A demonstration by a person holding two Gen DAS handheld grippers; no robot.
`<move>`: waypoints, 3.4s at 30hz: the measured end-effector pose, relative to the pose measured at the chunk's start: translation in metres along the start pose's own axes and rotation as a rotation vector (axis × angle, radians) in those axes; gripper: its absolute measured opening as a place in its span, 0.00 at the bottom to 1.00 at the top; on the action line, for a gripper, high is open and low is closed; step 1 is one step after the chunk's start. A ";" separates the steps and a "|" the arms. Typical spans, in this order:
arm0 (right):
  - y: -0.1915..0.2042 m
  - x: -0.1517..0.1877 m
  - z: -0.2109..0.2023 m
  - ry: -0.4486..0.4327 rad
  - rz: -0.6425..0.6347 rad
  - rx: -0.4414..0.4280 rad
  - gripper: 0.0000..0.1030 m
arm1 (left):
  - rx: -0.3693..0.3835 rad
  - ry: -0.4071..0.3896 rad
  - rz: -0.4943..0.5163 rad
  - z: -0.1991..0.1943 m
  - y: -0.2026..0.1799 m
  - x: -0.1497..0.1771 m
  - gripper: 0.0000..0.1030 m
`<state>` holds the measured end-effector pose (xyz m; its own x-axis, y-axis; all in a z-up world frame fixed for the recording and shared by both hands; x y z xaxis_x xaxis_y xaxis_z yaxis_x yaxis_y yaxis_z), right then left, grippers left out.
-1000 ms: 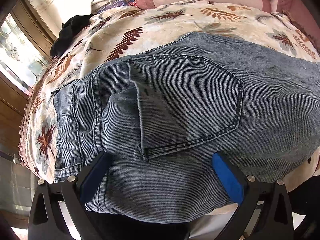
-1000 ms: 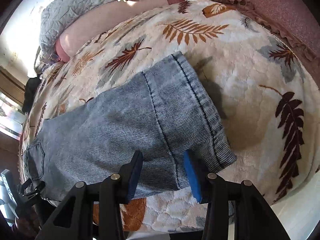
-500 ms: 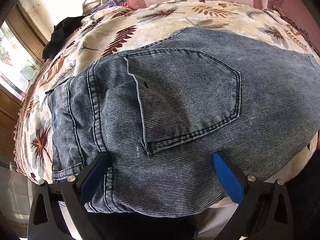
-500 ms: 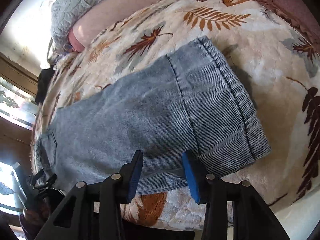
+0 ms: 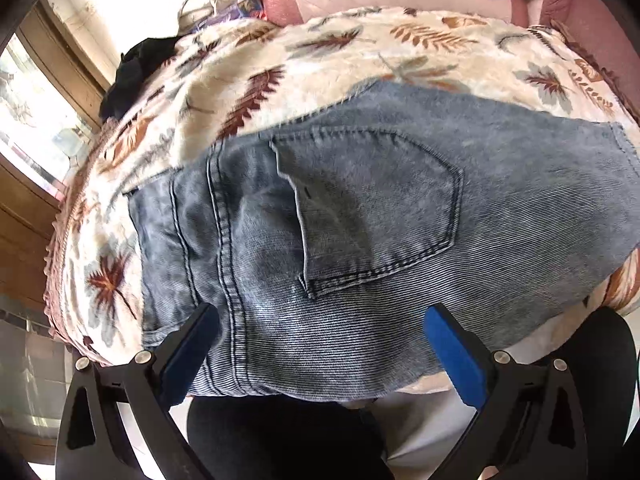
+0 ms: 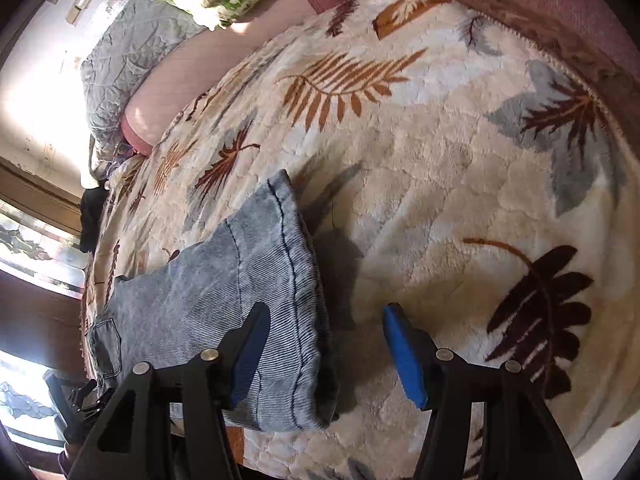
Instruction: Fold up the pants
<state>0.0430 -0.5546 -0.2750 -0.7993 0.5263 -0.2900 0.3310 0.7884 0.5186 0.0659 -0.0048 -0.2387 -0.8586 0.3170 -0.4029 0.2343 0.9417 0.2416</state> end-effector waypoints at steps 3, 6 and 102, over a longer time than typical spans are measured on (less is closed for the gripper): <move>0.004 -0.004 0.011 0.009 -0.024 -0.106 0.64 | -0.001 -0.015 -0.004 -0.010 -0.002 -0.007 1.00; 0.017 -0.002 0.024 0.039 -0.071 -0.145 0.65 | 0.010 -0.038 -0.005 -0.018 -0.009 -0.017 1.00; 0.330 0.205 0.074 0.015 -0.547 -0.469 0.26 | -0.243 -0.072 -0.445 -0.039 0.189 0.094 1.00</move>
<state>0.0259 -0.1629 -0.2230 -0.7971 0.0879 -0.5975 -0.3665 0.7159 0.5942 0.0116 0.1987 -0.1963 -0.8155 -0.0936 -0.5711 -0.2669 0.9364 0.2278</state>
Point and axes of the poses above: each gripper's, at about its wrist camera, not at the fingertips, and z roughly the way its jaws point, y to its left, x to its underside, the point moved 2 cm from there along z, roughly the way its jaws point, and after that the axes turned 2 degrees about z, right-handed, at the moved point
